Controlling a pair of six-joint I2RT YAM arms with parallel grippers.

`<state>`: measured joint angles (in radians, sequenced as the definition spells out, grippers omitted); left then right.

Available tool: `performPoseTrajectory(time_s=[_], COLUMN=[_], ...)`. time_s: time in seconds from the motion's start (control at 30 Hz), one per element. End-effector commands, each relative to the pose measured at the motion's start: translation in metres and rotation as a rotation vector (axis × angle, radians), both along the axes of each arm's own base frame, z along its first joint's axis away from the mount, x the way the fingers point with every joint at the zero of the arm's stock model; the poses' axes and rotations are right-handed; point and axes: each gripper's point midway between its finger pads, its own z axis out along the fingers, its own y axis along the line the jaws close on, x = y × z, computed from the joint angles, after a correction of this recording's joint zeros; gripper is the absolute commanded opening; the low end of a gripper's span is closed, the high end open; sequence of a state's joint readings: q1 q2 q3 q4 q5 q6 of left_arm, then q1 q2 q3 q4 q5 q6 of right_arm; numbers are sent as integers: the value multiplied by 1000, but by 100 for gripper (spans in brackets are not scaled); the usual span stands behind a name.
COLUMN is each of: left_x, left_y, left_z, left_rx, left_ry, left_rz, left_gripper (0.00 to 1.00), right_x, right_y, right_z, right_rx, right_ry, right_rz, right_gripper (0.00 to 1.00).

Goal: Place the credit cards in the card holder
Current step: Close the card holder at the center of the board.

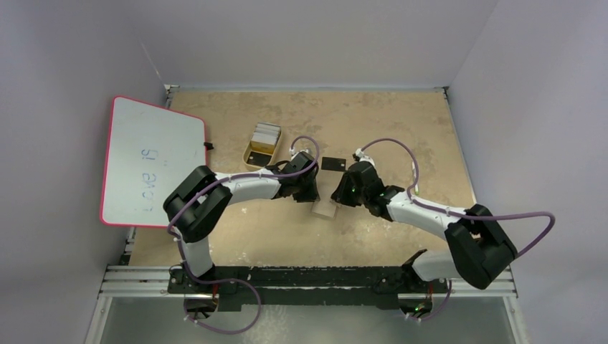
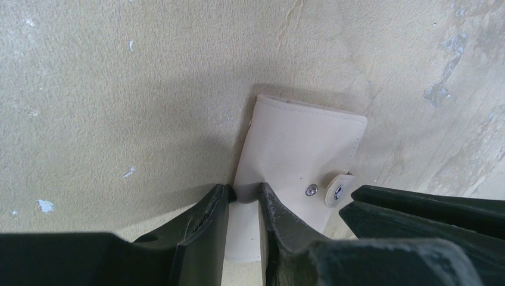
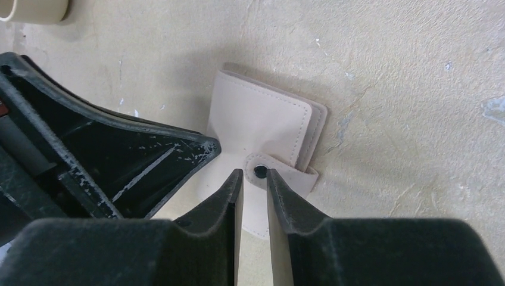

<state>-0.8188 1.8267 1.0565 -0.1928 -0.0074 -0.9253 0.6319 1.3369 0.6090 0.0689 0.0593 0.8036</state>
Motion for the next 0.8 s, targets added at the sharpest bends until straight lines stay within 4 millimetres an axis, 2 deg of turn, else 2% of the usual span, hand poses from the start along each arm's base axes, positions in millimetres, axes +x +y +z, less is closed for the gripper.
performPoseTrajectory(time_s=[0.0,0.3,0.77], left_x=[-10,-10,-10], left_y=[12,12,14], left_z=[-26,-23,-28], left_rx=[64,59,73], left_ry=[41,34,42], left_rz=[14,20,23], left_gripper=[24,24,24], right_x=[6,7,0], right_y=[7,17,8], right_z=[-2,-12,-17], right_rx=[28,38,-35], right_ry=[0,10,14], right_rz=[1,51,109], right_gripper=[24,23,19])
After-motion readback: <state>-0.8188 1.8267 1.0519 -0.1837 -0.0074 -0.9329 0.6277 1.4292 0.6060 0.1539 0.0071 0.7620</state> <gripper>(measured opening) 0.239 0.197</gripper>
